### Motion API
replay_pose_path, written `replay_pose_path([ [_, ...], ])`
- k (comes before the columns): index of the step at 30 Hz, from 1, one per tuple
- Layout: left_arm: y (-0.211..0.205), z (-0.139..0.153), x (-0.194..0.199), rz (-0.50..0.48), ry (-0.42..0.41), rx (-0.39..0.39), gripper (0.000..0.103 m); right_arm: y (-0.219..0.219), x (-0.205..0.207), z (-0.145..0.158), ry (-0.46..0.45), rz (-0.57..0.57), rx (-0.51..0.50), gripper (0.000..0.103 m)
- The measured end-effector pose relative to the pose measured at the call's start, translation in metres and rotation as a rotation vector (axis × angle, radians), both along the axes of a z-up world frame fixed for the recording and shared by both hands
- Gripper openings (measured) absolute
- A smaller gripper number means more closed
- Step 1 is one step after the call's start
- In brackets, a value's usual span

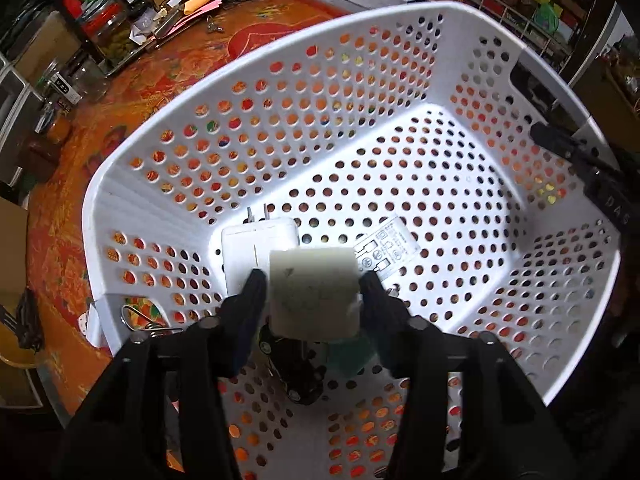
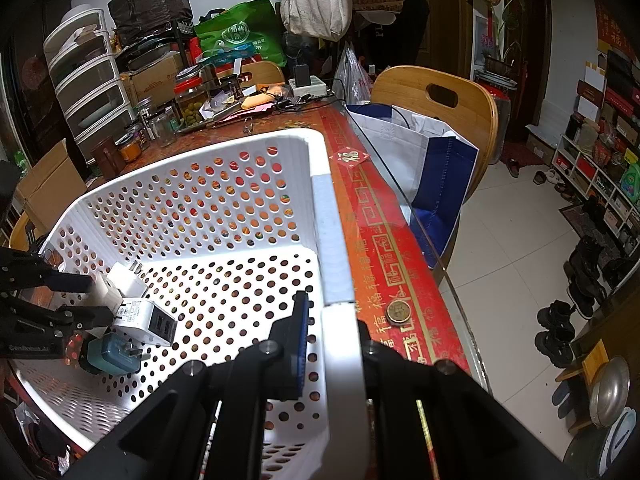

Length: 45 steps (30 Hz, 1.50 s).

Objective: Organize rigid objects
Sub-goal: 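Return the left tool to the table and grasp the black power adapter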

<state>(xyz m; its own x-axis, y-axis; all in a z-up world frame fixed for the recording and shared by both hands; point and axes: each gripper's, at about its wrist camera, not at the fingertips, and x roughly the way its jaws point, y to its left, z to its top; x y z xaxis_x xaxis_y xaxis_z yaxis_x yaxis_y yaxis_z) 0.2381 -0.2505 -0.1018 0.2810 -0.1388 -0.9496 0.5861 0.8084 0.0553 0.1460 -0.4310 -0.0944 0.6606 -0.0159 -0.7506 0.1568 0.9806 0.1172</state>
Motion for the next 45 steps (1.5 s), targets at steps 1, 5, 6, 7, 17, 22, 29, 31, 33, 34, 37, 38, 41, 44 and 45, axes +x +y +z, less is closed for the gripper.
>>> replay_pose_path([
  [1,0.002,0.004,0.000,-0.007,0.001,-0.027,0.057,0.000,0.000,0.000,-0.001,0.000,-0.001,0.009],
  [5,0.020,0.034,-0.010,-0.004,-0.073,-0.132,0.070,0.000,0.000,0.000,0.001,0.001,-0.002,0.009],
  [6,0.032,0.049,-0.015,0.006,-0.116,-0.174,0.076,0.000,0.000,0.000,0.004,0.001,-0.001,0.009],
  [7,0.042,0.060,-0.018,0.020,-0.147,-0.204,0.079,0.000,0.000,0.000,0.005,0.002,-0.002,0.009],
  [17,0.205,0.111,-0.024,0.363,-0.400,-0.359,0.103,0.000,0.001,-0.001,0.007,0.000,-0.001,0.009],
  [22,0.240,0.041,-0.010,0.475,-0.268,-0.332,0.103,0.000,0.002,-0.001,0.009,0.002,-0.004,0.009],
  [29,0.232,-0.026,-0.028,0.487,-0.198,-0.321,0.103,0.001,0.002,-0.001,0.015,0.002,-0.012,0.009],
  [31,0.224,-0.041,-0.033,0.476,-0.180,-0.310,0.103,0.001,0.002,-0.001,0.014,0.000,-0.013,0.009],
  [33,0.220,-0.049,-0.029,0.478,-0.163,-0.320,0.103,0.001,0.002,-0.001,0.013,-0.001,-0.014,0.009],
  [34,0.218,-0.051,-0.027,0.482,-0.165,-0.321,0.103,0.001,0.001,-0.001,0.013,-0.001,-0.015,0.009],
  [37,0.210,-0.058,-0.016,0.494,-0.169,-0.304,0.103,0.001,0.002,-0.001,0.013,-0.001,-0.013,0.009],
  [38,0.210,-0.058,-0.014,0.494,-0.164,-0.306,0.103,0.001,0.002,-0.001,0.013,-0.001,-0.014,0.009],
  [41,0.204,-0.062,-0.006,0.500,-0.164,-0.301,0.099,0.001,0.002,-0.001,0.013,0.000,-0.014,0.009],
  [44,0.200,-0.064,0.000,0.506,-0.166,-0.273,0.085,0.001,0.001,-0.001,0.014,0.000,-0.014,0.009],
  [45,0.199,-0.067,0.003,0.507,-0.158,-0.269,0.082,0.001,0.001,-0.001,0.013,0.000,-0.013,0.009],
])
